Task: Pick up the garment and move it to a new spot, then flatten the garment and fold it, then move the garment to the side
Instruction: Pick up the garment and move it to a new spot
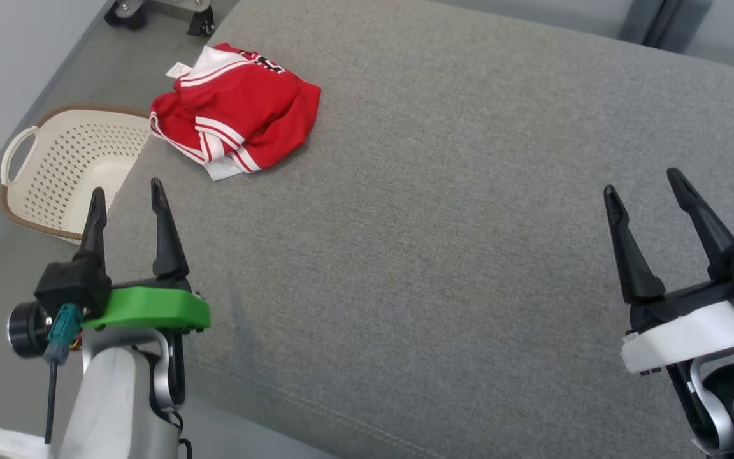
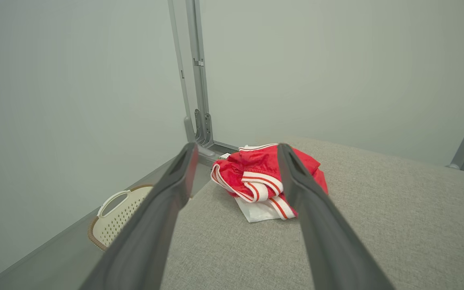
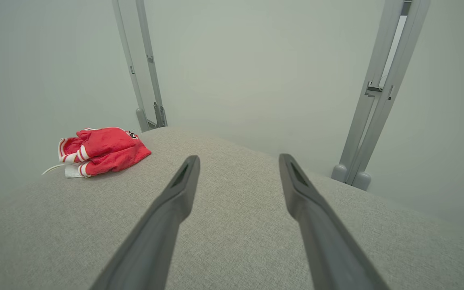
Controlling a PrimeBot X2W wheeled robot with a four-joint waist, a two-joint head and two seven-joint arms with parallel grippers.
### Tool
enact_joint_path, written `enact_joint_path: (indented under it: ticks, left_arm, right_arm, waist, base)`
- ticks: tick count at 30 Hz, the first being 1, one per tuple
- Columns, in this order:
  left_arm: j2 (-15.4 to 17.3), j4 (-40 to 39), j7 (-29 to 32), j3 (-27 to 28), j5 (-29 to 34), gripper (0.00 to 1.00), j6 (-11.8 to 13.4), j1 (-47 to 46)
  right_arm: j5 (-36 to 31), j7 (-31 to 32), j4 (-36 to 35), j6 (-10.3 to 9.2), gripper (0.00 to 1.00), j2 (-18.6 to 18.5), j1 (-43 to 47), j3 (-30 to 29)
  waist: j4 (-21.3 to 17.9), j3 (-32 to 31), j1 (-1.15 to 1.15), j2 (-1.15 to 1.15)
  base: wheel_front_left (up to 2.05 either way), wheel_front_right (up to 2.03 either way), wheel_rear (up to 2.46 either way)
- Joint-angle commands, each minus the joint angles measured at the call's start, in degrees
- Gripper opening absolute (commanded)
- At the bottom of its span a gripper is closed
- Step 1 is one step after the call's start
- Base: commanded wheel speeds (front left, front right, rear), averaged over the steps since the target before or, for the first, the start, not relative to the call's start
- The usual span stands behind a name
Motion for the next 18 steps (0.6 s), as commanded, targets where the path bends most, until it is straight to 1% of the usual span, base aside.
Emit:
enact_joint_path:
  ticks: [1, 4, 9, 13, 18]
  left_arm:
    - [-0.23, 1.26, 0.00, 0.00, -0.34, 1.00, -0.38, -2.83]
    - [-0.24, 5.42, 0.00, 0.23, -1.01, 1.00, -1.05, -7.34]
    - [-0.22, 17.25, 0.00, 0.29, -1.88, 1.00, -3.22, -15.51]
    - [-0.09, 26.85, 0.00, 1.57, -2.04, 1.00, -4.30, -21.25]
    - [1.57, 36.70, -0.01, 3.52, -2.30, 1.00, -5.64, -26.96]
  right_arm:
    - [0.02, 0.61, -0.89, -0.09, 1.00, -0.96, -1.65, 0.01]
    - [0.42, 1.27, -2.19, -0.09, 1.00, -1.66, -3.63, 0.03]
    - [0.79, 1.58, -2.96, -0.09, 1.00, -2.55, -6.13, 0.30]
    - [1.14, 0.91, -2.42, -0.09, 1.00, -2.94, -7.73, 0.71]
    - [1.47, 0.08, -1.66, -0.09, 1.00, -2.87, -9.12, 0.67]
  waist:
    - [-3.13, 7.12, 0.00, 0.00]
    - [-4.47, 10.69, 0.00, 0.00]
    - [-6.54, 15.38, 0.00, 0.00]
    - [-8.20, 17.79, 0.00, 0.00]
    - [-10.14, 19.44, 0.00, 0.00]
  base:
    - [0.00, 0.00, 0.00]
    - [0.00, 0.00, 0.00]
    - [0.00, 0.00, 0.00]
    - [0.00, 0.00, 0.00]
    - [0.00, 0.00, 0.00]
